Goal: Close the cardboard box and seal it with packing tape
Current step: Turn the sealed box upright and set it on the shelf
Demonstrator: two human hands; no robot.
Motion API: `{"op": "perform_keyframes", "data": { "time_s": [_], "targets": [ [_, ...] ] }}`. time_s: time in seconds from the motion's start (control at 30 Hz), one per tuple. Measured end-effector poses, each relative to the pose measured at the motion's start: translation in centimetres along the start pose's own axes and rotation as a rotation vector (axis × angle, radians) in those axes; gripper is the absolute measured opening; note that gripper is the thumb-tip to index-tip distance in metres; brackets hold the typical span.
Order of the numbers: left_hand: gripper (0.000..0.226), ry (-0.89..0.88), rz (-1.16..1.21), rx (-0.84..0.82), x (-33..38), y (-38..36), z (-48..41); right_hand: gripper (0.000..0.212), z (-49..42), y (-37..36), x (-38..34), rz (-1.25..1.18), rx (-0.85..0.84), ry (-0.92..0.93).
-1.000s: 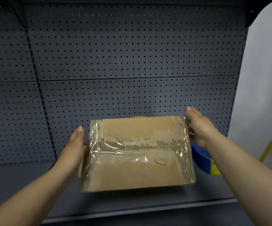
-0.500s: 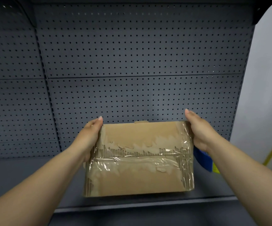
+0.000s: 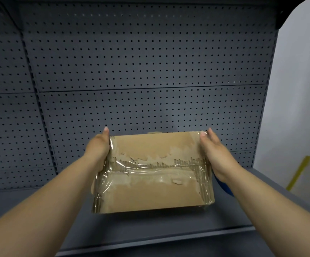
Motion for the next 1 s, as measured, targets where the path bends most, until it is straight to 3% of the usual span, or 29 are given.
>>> {"op": "perform_keyframes", "data": {
  "time_s": [0.13,0.33,0.53,0.63,0.73,0.8,0.87,1.0],
  "targets": [
    [0.055,0.004,-0.077,0.029,0.8,-0.3,-0.9,0.099,0.5,1.2,-0.1,0.410,-0.151,0.169],
    [0.061,-0.006,-0.140,0.023,2.0,-1.9,-2.7,0.120,1.7,3.0,2.2,0.851,-0.437,0.427],
    [0.057,-0.087,-0.071,0.026,2.3,-2.0,-3.8,0.108,0.4,3.1,3.6,1.035,-0.423,0.583],
    [0.044,-0.332,-0.046,0.057,2.4,-1.5,-2.9,0.097,0.0,3.0,3.6,1.070,-0.365,0.651],
    [0.047,-0.696,-0.350,0.044,1.9,-1.1,-0.6,0.096,-0.1,3.0,4.1,1.177,-0.351,0.721],
    [0.057,-0.849,-0.642,-0.021,0.7,-1.2,0.3,0.092,0.1,3.1,4.3,1.216,-0.306,0.825],
    [0.064,-0.869,-0.779,-0.085,-0.4,-1.1,0.0,0.084,0.3,3.2,4.3,1.249,-0.330,0.883],
    [0.065,-0.790,-0.698,-0.179,-0.9,-1.3,-0.6,0.091,0.0,3.7,3.9,1.327,-0.411,0.870]
  ]
}}
Point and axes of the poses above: each hand's wrist, its own z-axis away from the middle knuckle, its own y-axis out of the back of the hand, x = y × z, the point moved 3 cm from there along -z, towards the middle knuckle, and after that the axes turned 8 degrees about x, right-handed, at the moved point
